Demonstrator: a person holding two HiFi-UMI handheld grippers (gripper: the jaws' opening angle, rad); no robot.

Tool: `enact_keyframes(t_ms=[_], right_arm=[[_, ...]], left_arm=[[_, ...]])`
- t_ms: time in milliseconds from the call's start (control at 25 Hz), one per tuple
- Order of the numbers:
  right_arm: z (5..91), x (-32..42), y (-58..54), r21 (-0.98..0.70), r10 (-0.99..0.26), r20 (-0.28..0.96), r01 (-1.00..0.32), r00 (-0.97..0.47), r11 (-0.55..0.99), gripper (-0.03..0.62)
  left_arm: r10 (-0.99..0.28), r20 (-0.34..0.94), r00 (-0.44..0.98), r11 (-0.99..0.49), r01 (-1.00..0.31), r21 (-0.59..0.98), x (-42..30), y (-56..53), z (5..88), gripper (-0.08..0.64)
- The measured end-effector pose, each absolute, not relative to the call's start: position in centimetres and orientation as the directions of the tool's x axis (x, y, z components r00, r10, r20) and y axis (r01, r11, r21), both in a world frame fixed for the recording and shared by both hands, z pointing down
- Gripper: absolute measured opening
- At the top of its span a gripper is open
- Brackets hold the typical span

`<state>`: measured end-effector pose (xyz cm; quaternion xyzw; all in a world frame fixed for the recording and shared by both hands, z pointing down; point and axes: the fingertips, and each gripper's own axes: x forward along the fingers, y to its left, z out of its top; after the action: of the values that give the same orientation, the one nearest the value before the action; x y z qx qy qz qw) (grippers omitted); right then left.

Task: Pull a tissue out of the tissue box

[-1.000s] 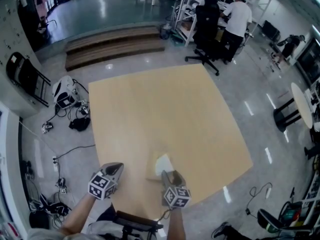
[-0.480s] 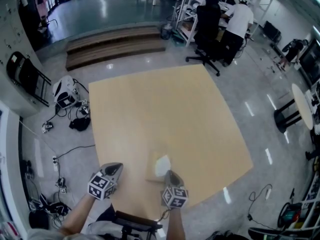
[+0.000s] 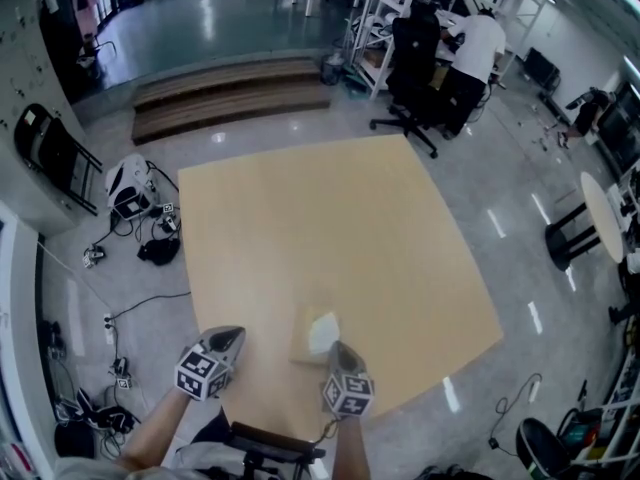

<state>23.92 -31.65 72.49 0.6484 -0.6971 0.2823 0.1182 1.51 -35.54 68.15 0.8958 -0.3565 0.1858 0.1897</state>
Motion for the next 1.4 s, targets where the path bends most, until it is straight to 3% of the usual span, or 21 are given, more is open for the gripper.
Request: enact_keyframes(t_ms=[1000,1400], right_arm=[[66.1,22.0,-33.5,-0.175,-0.901,0.403,-0.98,-0.161,0.097,0.008],[58.8,23.3,-34.9,-0.131,-0.956,0.261,-0.986,-0.138,0.106,0.008]], left_arm=[[-0.64,0.38,0.668,-0.655,-0.733,0.185,0.0,-34.8,66.0,0.006],[-0.663,0.332,0.671,-0.656,-0.734,0.175,0.3,-34.3,64.2,0.006]])
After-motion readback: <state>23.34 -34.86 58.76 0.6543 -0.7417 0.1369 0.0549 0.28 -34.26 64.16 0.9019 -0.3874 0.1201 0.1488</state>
